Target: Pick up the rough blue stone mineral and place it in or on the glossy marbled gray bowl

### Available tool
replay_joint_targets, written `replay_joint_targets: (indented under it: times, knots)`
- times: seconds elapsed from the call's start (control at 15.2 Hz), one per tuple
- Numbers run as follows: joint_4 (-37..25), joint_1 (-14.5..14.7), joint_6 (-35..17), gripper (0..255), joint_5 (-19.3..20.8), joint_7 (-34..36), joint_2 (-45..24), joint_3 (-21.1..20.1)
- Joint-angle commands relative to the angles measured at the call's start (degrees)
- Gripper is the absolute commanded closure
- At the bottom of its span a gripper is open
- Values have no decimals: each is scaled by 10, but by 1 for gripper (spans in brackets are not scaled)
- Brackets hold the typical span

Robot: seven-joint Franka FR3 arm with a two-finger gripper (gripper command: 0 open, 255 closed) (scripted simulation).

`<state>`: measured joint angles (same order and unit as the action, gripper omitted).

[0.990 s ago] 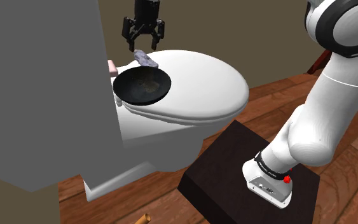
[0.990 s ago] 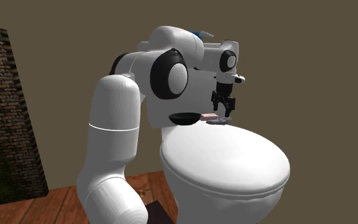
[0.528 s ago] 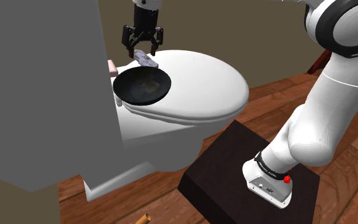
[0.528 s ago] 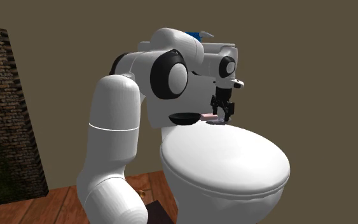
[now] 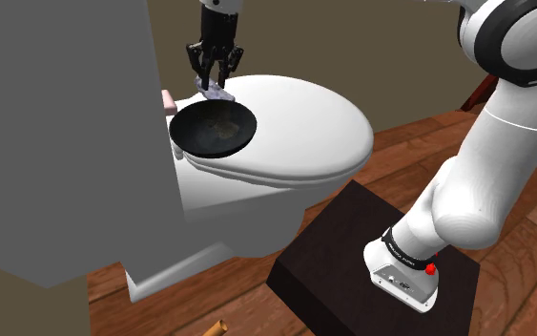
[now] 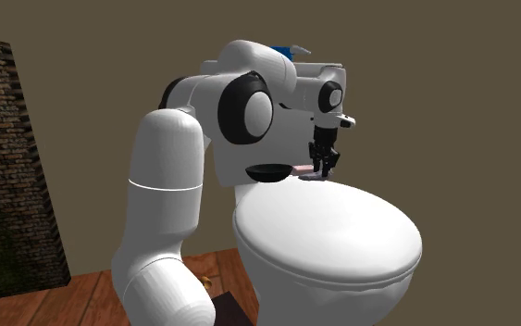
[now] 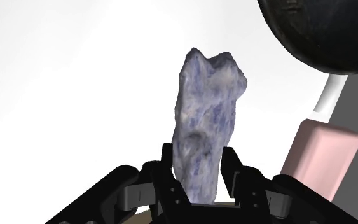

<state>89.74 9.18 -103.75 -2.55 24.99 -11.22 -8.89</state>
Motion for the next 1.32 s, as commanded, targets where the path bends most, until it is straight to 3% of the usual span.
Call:
replay_joint_targets:
  times: [0.0, 0.66, 0.73, 0.86, 1.25]
  knots:
    - [2, 0, 0, 255, 0, 0, -1, 0]
    - [-25, 1, 24, 255, 1, 3, -2, 0]
    - [-25, 1, 24, 0, 1, 3, -2, 0]
    - [139, 22, -126, 0, 54, 29, 108, -11]
    - [165, 21, -167, 0, 59, 31, 92, -11]
